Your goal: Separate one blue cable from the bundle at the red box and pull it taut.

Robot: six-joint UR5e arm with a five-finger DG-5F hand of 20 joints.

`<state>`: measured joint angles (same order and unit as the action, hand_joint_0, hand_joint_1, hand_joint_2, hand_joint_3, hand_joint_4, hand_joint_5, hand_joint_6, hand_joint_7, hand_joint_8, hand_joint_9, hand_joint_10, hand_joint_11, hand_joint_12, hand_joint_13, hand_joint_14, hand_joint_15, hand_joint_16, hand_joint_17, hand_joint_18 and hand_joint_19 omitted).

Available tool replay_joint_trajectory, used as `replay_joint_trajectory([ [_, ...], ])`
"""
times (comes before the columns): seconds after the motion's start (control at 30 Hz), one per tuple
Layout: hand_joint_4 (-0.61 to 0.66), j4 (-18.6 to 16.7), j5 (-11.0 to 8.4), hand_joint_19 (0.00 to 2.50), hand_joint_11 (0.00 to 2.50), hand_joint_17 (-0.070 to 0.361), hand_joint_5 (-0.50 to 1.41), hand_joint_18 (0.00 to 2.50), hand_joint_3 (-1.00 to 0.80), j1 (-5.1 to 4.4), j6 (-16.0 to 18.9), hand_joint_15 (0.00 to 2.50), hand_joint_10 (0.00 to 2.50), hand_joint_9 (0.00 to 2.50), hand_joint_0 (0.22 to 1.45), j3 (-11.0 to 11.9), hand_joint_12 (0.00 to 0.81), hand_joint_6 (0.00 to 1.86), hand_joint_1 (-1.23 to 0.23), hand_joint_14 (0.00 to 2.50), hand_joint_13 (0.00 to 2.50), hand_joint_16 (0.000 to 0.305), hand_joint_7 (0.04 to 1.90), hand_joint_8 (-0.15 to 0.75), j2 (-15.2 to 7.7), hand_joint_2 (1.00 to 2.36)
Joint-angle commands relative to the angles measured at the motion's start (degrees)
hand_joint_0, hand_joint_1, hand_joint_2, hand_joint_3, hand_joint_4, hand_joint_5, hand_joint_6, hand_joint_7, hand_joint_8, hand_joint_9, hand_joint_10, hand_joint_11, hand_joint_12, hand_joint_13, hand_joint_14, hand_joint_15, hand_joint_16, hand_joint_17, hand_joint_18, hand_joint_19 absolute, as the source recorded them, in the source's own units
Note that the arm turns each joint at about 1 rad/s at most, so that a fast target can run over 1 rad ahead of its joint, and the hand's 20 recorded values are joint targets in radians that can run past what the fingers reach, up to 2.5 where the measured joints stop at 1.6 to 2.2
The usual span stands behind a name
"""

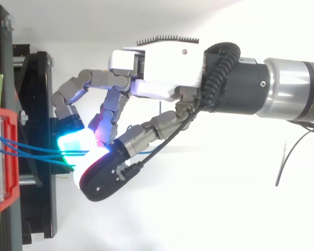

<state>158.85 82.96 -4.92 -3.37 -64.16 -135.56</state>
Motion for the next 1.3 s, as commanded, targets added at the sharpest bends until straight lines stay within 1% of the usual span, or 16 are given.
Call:
replay_joint_trajectory([
  [0.0,-0.01,0.15,0.01,0.87,1.26,0.112,-0.14,0.83,-0.29,-0.01,0.11,0.95,0.03,1.24,0.67,0.09,0.374,0.87,-0.9,0.03,0.96,0.05,1.32,0.277,0.03,1.02],
  [0.07,-0.08,0.32,0.01,0.85,1.27,0.112,-0.16,0.82,-0.27,-0.01,0.11,0.93,0.03,1.21,0.73,0.09,0.375,0.89,-0.94,0.03,0.95,0.05,1.37,0.27,0.03,1.02],
  [0.13,-0.11,0.32,0.09,0.82,1.26,0.112,-0.17,0.81,-0.32,0.17,0.11,0.93,0.03,1.17,0.77,0.26,0.367,0.9,-0.96,0.03,0.93,0.05,1.35,0.264,0.03,1.02],
  [0.2,-0.09,0.59,0.36,0.82,1.26,0.11,-0.17,0.79,-0.4,0.26,0.11,0.92,0.03,1.15,0.8,0.61,0.368,0.91,-0.96,0.03,0.92,0.049,1.35,0.262,0.03,1.01],
  [0.23,-0.08,0.85,0.45,0.81,1.26,0.11,-0.18,0.79,-0.49,0.26,0.11,0.92,0.03,1.15,0.82,0.79,0.367,0.91,-0.96,0.03,0.92,0.049,1.33,0.26,0.03,1.0],
  [0.3,-0.08,1.91,0.62,0.8,1.26,0.11,-0.18,0.79,-0.5,0.26,0.11,0.91,0.03,1.14,0.83,1.14,0.363,0.91,-0.96,0.03,0.92,0.049,1.3,0.262,0.03,1.0],
  [0.4,-0.05,2.96,0.62,0.76,1.26,0.111,-0.17,0.81,-0.5,0.26,0.2,0.9,0.03,1.14,0.79,1.4,0.36,0.91,-0.97,0.03,0.92,0.05,1.27,0.259,0.03,1.0],
  [0.5,-0.01,3.84,0.71,0.77,1.27,0.111,-0.17,0.8,-0.5,0.35,0.29,0.9,0.03,1.15,0.72,1.58,0.363,0.9,-0.99,0.03,0.92,0.049,1.23,0.262,0.12,1.0],
  [0.57,0.0,4.45,0.8,0.78,1.28,0.112,-0.16,0.79,-0.5,0.43,0.29,0.91,0.03,1.16,0.64,1.93,0.365,0.9,-1.0,0.03,0.92,0.05,1.23,0.264,0.12,1.0],
  [0.6,0.0,4.45,0.8,0.78,1.28,0.112,-0.16,0.79,-0.5,0.43,0.29,0.92,0.03,1.15,0.63,1.93,0.363,0.9,-1.0,0.03,0.92,0.05,1.23,0.258,0.12,1.0],
  [0.63,0.01,4.63,0.89,0.79,1.27,0.114,-0.16,0.79,-0.5,0.52,0.29,0.92,0.03,1.15,0.59,2.02,0.369,0.9,-1.0,0.03,0.91,0.05,1.22,0.264,0.12,1.0],
  [0.7,0.01,5.07,1.68,0.79,1.27,0.117,-0.16,0.79,-0.5,0.7,0.29,0.92,0.03,1.15,0.55,2.46,0.377,0.9,-0.99,0.03,0.91,0.052,1.23,0.269,0.12,1.0],
  [0.83,0.03,5.33,2.29,0.79,1.25,0.125,-0.16,0.8,-0.5,0.96,0.2,0.91,0.03,1.15,0.49,3.16,0.396,0.89,-0.98,0.03,0.91,0.055,1.17,0.282,0.12,1.0],
  [0.9,0.04,5.6,2.38,0.8,1.25,0.128,-0.16,0.82,-0.5,1.05,0.11,0.9,0.03,1.17,0.47,3.25,0.405,0.89,-0.9,0.03,0.92,0.057,1.12,0.294,0.12,1.0],
  [1.03,0.03,6.56,2.55,0.83,1.26,0.118,-0.14,0.78,-0.5,1.22,0.11,0.92,0.03,1.2,0.53,3.69,0.388,0.86,-0.72,0.03,0.92,0.052,1.15,0.272,0.12,1.0],
  [1.27,0.02,7.53,2.91,0.87,1.27,0.112,-0.14,0.77,-0.5,1.49,0.11,0.93,0.03,1.22,0.59,4.13,0.377,0.84,-0.66,0.03,0.93,0.05,1.15,0.264,0.29,1.0],
])
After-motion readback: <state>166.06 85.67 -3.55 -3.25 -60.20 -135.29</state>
